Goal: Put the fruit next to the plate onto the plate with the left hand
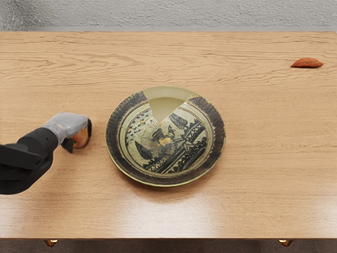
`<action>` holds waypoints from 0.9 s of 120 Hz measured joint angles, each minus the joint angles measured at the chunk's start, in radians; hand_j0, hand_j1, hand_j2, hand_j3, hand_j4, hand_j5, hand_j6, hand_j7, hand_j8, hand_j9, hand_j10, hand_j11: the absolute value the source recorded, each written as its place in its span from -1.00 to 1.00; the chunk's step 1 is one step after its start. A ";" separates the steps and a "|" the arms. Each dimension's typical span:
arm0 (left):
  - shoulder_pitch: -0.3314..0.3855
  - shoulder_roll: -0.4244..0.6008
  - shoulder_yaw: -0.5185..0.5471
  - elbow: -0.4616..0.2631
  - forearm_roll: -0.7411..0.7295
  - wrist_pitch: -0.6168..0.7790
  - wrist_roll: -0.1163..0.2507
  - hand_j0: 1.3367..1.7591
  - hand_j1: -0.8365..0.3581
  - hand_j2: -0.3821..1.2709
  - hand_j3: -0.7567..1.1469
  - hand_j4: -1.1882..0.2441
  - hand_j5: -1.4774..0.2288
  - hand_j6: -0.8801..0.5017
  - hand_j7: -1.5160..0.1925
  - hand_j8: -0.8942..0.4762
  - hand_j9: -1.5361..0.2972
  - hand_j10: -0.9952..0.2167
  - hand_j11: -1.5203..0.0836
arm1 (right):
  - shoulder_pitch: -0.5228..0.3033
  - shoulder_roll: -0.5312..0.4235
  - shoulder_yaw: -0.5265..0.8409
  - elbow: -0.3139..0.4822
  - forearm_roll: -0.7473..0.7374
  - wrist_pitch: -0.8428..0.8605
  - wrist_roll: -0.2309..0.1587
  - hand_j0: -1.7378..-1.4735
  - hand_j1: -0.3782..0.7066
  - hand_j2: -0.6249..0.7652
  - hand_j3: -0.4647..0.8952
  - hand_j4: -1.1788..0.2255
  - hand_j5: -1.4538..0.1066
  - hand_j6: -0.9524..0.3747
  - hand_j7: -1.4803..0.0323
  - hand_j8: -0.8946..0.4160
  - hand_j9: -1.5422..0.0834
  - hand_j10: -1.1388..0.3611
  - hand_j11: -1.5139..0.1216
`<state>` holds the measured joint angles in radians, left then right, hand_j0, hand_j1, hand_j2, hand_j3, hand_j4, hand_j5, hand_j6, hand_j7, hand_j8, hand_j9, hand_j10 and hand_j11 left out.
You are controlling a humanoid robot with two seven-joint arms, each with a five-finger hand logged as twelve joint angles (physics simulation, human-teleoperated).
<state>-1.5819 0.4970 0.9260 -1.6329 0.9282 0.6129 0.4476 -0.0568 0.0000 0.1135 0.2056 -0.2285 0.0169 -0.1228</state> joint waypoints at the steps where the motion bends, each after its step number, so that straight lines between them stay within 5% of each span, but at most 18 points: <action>1: 0.000 0.000 0.000 0.000 0.000 0.000 0.000 0.50 -0.04 -0.16 -0.20 -0.15 -0.18 -0.21 -0.17 -0.21 -0.22 -0.31 -0.13 | 0.000 0.000 0.000 0.000 0.000 0.000 0.000 -0.40 -0.87 -0.11 -0.32 0.63 0.81 0.39 0.90 0.31 0.84 0.47 0.80; 28: 0.002 0.003 0.001 0.000 -0.001 -0.002 -0.002 0.47 0.00 -0.07 -0.29 -0.14 -0.45 -0.17 -0.43 -0.14 -0.46 -0.28 -0.41 | 0.000 0.000 0.000 0.000 0.000 0.000 0.000 -0.40 -0.87 -0.11 -0.32 0.63 0.81 0.39 0.90 0.31 0.84 0.47 0.80; 96: -0.124 0.164 -0.094 -0.055 -0.010 -0.073 -0.038 0.46 0.38 -0.48 -0.22 -0.27 -0.64 -0.26 -0.60 -0.20 -0.60 -0.39 -0.56 | 0.000 0.000 0.000 0.000 0.000 0.000 0.000 -0.40 -0.87 -0.11 -0.32 0.63 0.81 0.39 0.90 0.32 0.84 0.47 0.80; 108: -0.162 0.188 -0.134 -0.073 -0.025 -0.134 -0.040 0.47 0.16 -0.10 -0.21 -0.17 -0.69 -0.16 -0.61 -0.16 -0.60 -0.30 -0.56 | 0.000 0.000 0.000 0.000 0.000 0.000 0.000 -0.40 -0.87 -0.11 -0.32 0.63 0.81 0.39 0.90 0.32 0.84 0.47 0.80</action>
<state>-1.7440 0.6847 0.7916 -1.7055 0.9029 0.4788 0.4078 -0.0567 0.0000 0.1135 0.2056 -0.2286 0.0169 -0.1229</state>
